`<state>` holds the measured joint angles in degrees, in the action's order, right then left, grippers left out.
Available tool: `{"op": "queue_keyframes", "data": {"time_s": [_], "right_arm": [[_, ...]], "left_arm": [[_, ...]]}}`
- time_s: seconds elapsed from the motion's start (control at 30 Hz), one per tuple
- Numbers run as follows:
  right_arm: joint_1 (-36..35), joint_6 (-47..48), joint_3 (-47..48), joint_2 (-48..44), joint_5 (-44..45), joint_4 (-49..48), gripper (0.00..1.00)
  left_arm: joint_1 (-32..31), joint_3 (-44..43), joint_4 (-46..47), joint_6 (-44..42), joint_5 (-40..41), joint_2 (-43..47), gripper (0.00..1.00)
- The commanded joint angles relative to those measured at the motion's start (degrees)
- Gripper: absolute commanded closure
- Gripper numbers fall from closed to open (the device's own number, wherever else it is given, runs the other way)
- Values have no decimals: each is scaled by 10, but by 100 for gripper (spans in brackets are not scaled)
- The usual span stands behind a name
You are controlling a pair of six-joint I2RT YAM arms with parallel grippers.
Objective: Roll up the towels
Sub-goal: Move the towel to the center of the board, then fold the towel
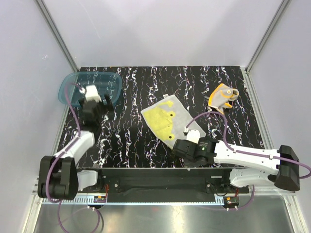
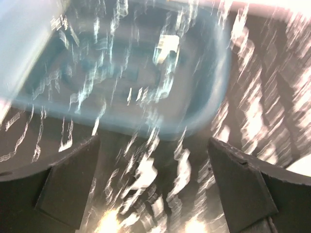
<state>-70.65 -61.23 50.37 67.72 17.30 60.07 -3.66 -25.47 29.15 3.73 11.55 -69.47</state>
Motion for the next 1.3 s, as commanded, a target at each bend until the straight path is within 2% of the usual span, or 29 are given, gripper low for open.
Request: {"op": "queue_keyframes", "data": {"time_s": [0.0,0.03,0.07,0.1,0.13,0.17,0.27,0.37,0.47,0.6,0.8,1.03,1.17,1.27], "right_arm": [[-1,-42,25,10,59,46,100],[-1,-43,27,14,63,48,100],[0,-45,28,18,65,47,100],[-1,-47,29,21,65,45,100],[0,-50,29,28,62,42,100],[-1,-54,28,29,59,41,100],[-1,-68,14,23,47,29,100],[-1,-91,-3,6,45,30,100],[0,-101,-18,-11,41,26,100],[0,-107,-36,-21,38,23,100],[0,-97,-43,-10,38,15,100],[-1,-90,-47,-1,37,4,100],[-1,-86,-48,7,37,0,100],[0,-82,-45,14,37,-4,100]], "left_arm": [[-2,-161,-267,201,67,52,1],[-2,-182,-338,358,67,51,1],[4,-189,-357,397,45,49,1],[8,-186,-323,378,-110,42,1],[5,-159,-220,351,-187,40,1],[-22,-147,-197,353,-215,41,1],[-94,-144,-218,325,-174,38,1],[-118,-129,-200,330,-234,-2,2],[-137,-112,-205,315,-210,-38,3],[-144,-149,-232,302,-238,-142,6],[-175,-245,-277,298,-211,-248,6],[-189,-289,-290,306,-199,-311,7],[-194,-301,-286,304,-206,-334,17],[-195,-306,-282,305,-206,-344,20]]}}
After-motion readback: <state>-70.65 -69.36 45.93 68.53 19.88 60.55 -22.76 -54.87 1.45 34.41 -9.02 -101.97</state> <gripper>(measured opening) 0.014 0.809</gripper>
